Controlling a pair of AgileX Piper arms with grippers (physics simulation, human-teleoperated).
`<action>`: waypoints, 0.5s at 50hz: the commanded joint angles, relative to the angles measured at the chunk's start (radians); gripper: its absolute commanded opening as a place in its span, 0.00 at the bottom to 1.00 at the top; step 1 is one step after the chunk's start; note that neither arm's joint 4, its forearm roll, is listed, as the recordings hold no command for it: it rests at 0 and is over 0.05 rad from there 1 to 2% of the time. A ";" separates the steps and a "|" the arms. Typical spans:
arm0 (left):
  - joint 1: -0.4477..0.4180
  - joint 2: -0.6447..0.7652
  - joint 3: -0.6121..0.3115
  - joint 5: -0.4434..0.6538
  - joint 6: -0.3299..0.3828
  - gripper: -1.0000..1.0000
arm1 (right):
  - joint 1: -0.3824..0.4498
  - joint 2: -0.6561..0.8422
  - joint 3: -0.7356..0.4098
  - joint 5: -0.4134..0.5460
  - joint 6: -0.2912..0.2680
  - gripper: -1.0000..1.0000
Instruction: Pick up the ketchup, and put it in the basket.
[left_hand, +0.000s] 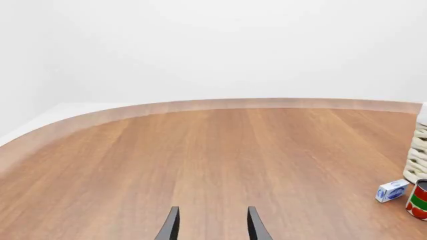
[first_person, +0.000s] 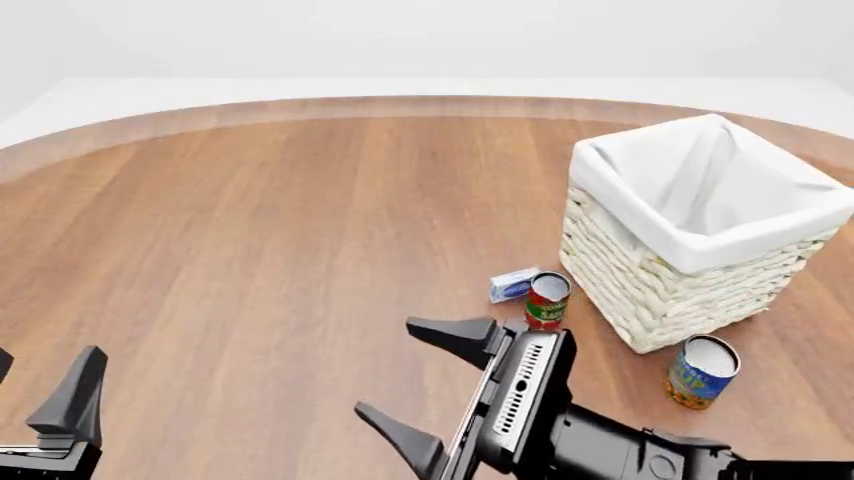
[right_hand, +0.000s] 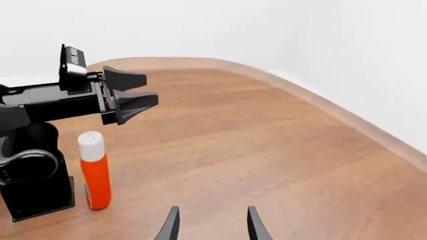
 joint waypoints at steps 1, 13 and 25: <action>0.000 0.000 0.000 0.000 0.000 1.00 | 0.079 0.011 -0.034 0.027 0.068 1.00; 0.000 0.000 0.000 0.000 0.000 1.00 | 0.118 -0.006 -0.064 0.055 0.138 1.00; 0.000 0.000 0.000 0.000 0.000 1.00 | 0.153 0.049 -0.110 0.083 0.198 1.00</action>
